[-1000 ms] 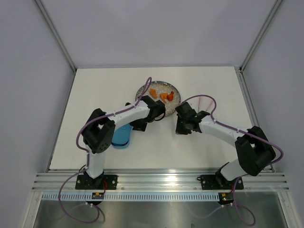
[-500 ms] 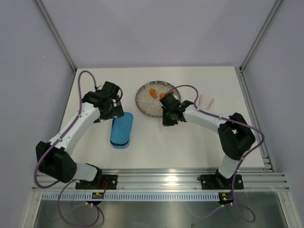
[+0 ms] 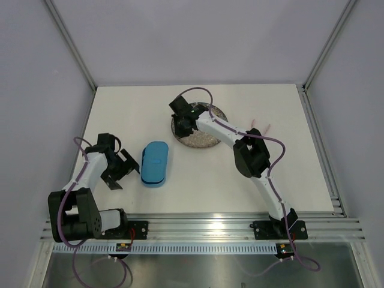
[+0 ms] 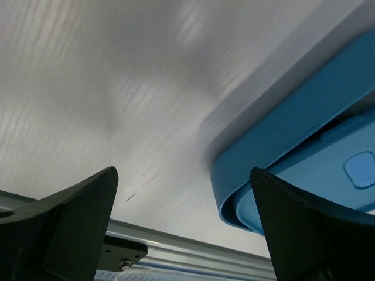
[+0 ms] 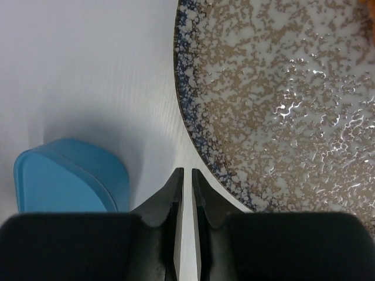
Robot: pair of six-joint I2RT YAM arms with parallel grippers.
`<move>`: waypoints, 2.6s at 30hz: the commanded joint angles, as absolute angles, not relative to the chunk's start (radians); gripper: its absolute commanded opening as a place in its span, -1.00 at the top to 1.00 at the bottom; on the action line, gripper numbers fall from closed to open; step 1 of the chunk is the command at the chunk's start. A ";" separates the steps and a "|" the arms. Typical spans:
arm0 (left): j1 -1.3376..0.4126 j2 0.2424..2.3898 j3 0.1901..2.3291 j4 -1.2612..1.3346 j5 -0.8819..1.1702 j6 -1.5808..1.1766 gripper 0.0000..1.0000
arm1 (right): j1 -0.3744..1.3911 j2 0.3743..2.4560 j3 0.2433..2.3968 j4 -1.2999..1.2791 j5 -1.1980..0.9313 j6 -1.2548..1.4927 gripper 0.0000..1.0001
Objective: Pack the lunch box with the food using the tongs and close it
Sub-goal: Close the box lid on the packing box.
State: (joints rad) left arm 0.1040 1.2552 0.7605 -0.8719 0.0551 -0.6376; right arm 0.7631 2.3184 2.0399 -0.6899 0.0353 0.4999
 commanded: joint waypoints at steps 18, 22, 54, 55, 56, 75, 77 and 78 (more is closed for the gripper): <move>0.170 1.187 0.804 -0.842 0.057 -0.701 -0.92 | 0.859 2.480 2.304 -0.824 -0.078 0.502 0.60; 0.176 1.271 0.841 -0.813 0.057 -0.704 -0.90 | 0.857 2.480 2.333 -0.866 -0.046 0.489 0.60; 0.167 1.467 0.788 -0.655 0.166 -0.706 -0.83 | 1.000 2.212 1.927 -0.787 0.101 0.512 0.59; 0.167 1.466 0.787 -0.653 0.164 -0.704 -0.82 | 1.015 2.220 1.940 -0.801 0.113 0.508 0.60; 0.167 1.465 0.787 -0.653 0.158 -0.704 -0.82 | 1.023 2.229 1.959 -0.808 0.133 0.503 0.60; 0.158 1.466 0.772 -0.650 0.149 -0.713 -0.81 | 1.058 2.284 2.055 -0.853 0.121 0.471 0.59; 0.158 1.466 0.767 -0.644 0.163 -0.718 -0.81 | 1.058 2.299 2.077 -0.853 0.098 0.472 0.59; 0.158 1.466 0.762 -0.644 0.164 -0.721 -0.81 | 1.058 2.299 2.082 -0.853 0.091 0.469 0.59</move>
